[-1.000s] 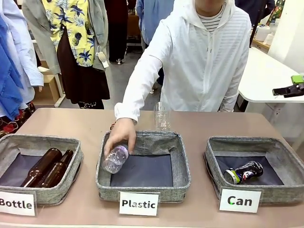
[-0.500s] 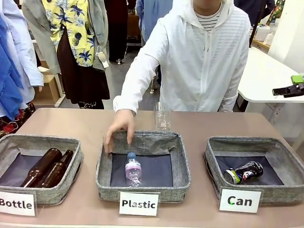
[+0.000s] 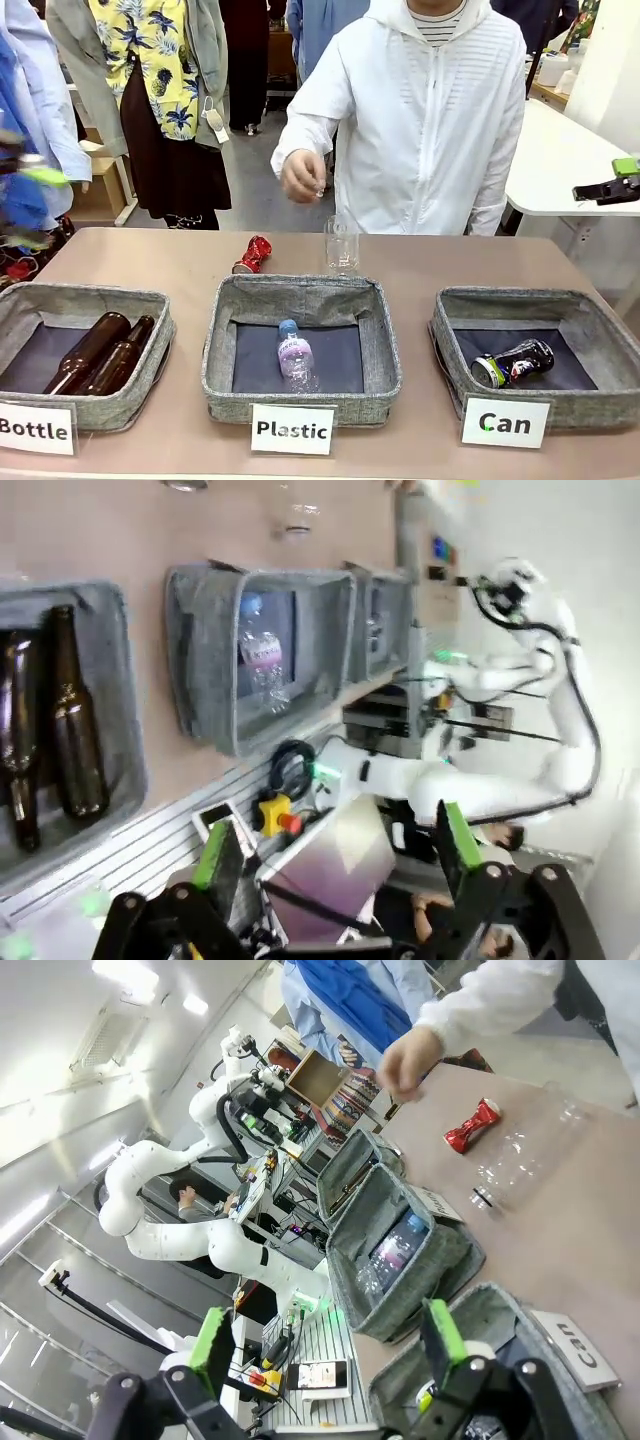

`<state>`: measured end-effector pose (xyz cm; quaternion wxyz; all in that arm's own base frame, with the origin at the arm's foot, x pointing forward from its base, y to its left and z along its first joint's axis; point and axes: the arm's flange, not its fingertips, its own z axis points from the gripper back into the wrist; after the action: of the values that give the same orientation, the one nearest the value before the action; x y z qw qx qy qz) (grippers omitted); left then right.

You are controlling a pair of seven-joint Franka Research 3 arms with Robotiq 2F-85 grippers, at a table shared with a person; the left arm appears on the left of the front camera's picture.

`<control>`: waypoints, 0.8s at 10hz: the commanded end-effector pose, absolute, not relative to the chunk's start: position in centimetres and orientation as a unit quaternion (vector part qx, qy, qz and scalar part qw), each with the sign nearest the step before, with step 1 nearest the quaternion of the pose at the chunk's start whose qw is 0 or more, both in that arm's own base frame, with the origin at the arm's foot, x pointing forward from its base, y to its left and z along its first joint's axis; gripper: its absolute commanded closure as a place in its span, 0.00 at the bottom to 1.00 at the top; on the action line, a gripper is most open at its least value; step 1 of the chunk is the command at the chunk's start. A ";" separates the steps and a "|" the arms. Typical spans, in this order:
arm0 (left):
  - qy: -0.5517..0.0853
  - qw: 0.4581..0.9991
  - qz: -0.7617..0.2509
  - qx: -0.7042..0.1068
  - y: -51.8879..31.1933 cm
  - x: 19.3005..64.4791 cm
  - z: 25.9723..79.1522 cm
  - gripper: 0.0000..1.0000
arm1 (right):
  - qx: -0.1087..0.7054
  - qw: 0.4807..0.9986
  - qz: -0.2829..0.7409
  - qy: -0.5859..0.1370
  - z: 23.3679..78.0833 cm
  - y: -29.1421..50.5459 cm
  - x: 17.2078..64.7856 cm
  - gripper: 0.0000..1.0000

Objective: Sort the can waste into the basket.
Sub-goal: Pick up the can waste from the table and place it in the right Fabric basket.

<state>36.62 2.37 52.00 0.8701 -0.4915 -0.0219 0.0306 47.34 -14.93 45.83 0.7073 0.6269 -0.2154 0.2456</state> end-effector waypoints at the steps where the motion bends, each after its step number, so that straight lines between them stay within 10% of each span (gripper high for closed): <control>1: -0.002 0.919 0.078 -0.386 -4.3 40.8 53.2 0.00 | 0.623 0.708 0.252 -0.219 46.1 -14.9 47.3 0.00; 7: 0.013 0.986 0.086 -0.144 -21.1 47.8 52.4 0.00 | 0.623 0.708 0.252 -0.219 46.1 -14.9 47.3 0.00; 8: -0.023 0.973 0.072 -0.220 -20.2 45.9 51.7 0.00 | 0.623 0.708 0.252 -0.219 46.1 -14.9 47.3 0.00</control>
<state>47.22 -21.65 50.52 0.9804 -0.1812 -0.0087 0.0766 47.35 -14.93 45.83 0.7073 0.6269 -0.2154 0.2456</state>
